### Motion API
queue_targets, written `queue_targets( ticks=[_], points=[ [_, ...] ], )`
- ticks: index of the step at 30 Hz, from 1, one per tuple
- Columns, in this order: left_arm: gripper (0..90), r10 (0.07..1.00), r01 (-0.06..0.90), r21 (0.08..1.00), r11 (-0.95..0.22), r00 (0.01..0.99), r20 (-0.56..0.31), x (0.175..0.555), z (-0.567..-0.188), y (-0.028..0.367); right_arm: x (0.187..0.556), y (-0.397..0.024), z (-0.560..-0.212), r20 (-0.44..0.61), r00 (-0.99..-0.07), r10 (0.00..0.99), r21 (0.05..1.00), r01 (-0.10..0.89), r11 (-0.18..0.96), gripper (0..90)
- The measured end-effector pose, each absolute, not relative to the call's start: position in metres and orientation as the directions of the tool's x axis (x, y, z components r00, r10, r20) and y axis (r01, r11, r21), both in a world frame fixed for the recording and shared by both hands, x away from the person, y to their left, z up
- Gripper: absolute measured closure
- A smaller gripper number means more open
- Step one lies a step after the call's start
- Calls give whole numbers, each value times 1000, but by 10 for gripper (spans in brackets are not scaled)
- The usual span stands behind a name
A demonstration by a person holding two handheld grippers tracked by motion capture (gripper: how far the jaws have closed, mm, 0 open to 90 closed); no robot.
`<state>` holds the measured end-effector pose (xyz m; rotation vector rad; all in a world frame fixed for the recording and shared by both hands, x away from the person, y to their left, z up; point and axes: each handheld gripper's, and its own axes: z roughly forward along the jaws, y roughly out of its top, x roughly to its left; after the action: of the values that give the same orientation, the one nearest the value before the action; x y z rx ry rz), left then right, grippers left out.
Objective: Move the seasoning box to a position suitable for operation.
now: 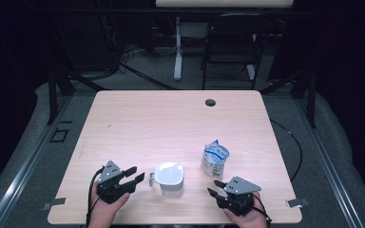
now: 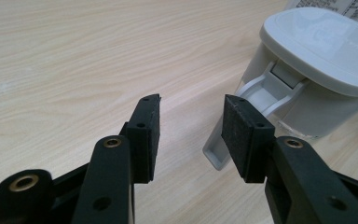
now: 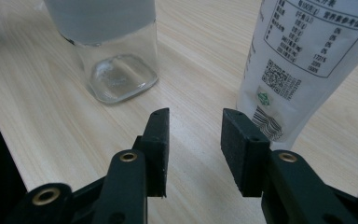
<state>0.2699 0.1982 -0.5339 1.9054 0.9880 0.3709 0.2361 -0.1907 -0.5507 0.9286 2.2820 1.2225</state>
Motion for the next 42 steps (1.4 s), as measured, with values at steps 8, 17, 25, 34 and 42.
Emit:
queue_targets(
  ticks=[8,17,25,34,42],
  points=[
    [687,760,482,839,-251,635,-138,273,-523,196,235,-187,-547,-15,-726,687,832,372,412,706],
    [767,745,468,850,-240,651,-149,277,-503,191,236,-185,-536,-18,-736,677,844,351,404,726],
    [829,709,463,846,-265,688,-155,285,-489,182,243,-175,-527,7,-751,660,850,353,392,713],
    [900,648,432,841,-326,750,-134,294,-471,165,252,-162,-517,-7,-745,667,858,339,387,721],
    [900,615,426,835,-349,776,-139,297,-466,162,261,-157,-504,-2,-746,666,864,335,377,817]
  ],
)
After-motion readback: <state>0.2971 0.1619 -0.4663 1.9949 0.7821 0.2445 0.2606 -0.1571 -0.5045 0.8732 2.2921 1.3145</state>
